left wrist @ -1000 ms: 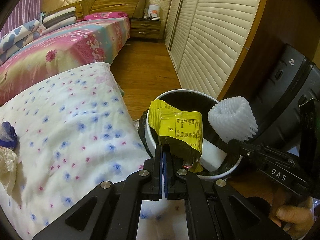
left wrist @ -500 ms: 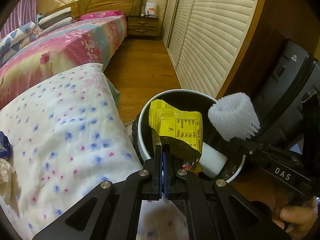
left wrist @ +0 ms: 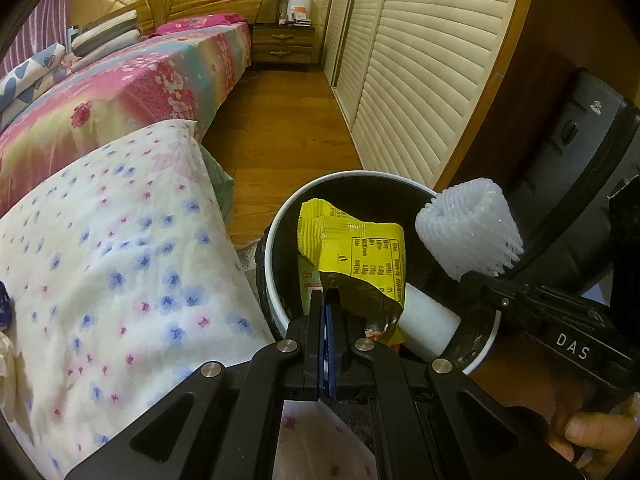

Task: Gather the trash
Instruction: 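Open both tools to drop the packet and foam net into the bin, then move both open tools back toward the remaining wrappers on the bed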

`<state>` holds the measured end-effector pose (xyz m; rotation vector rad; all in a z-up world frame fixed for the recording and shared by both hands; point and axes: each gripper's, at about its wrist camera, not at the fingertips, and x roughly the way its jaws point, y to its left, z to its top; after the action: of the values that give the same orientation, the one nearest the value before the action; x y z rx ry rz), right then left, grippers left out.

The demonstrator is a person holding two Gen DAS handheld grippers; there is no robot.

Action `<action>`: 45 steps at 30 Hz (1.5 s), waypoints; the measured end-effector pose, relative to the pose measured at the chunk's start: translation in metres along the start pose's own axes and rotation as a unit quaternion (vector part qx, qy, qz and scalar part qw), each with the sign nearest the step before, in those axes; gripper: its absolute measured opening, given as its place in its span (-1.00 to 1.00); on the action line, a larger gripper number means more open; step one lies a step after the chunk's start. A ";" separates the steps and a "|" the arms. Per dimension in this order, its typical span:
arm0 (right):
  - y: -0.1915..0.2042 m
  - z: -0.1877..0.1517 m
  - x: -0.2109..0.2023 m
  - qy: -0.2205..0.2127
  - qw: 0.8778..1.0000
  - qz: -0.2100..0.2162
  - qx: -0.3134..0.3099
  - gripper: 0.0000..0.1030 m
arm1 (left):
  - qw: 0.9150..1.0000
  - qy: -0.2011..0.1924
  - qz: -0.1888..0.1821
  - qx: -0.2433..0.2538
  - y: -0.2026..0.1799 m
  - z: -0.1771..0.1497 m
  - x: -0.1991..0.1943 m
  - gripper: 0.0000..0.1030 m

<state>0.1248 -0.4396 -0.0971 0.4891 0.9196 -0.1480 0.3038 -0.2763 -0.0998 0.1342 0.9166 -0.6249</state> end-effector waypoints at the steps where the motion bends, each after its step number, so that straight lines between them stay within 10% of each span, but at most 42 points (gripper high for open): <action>1: -0.001 0.000 0.000 0.001 1.000 0.000 0.000 -0.90 | 1.000 0.000 0.001 0.001 -0.001 0.000 0.001 -1.00; 10: -0.005 0.005 0.004 0.006 1.000 0.000 0.011 -0.84 | 1.000 0.007 -0.004 0.006 -0.001 0.002 0.003 -0.97; 14: -0.009 0.006 0.005 0.011 1.000 -0.003 0.020 -0.75 | 1.000 0.008 -0.002 0.004 -0.002 0.003 0.000 -0.50; 27: 0.003 -0.006 -0.018 -0.020 0.999 0.012 0.031 0.35 | 0.999 -0.024 0.006 -0.036 0.028 -0.039 -0.050 -0.26; 45: 0.100 -0.033 -0.015 -0.018 0.997 0.057 -0.044 0.61 | 0.986 -0.057 0.051 -0.145 0.120 -0.115 -0.144 -0.09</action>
<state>0.1242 -0.3375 -0.0678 0.4549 0.8563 -0.0138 0.2261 -0.0723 -0.0769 -0.1149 0.8738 -0.3937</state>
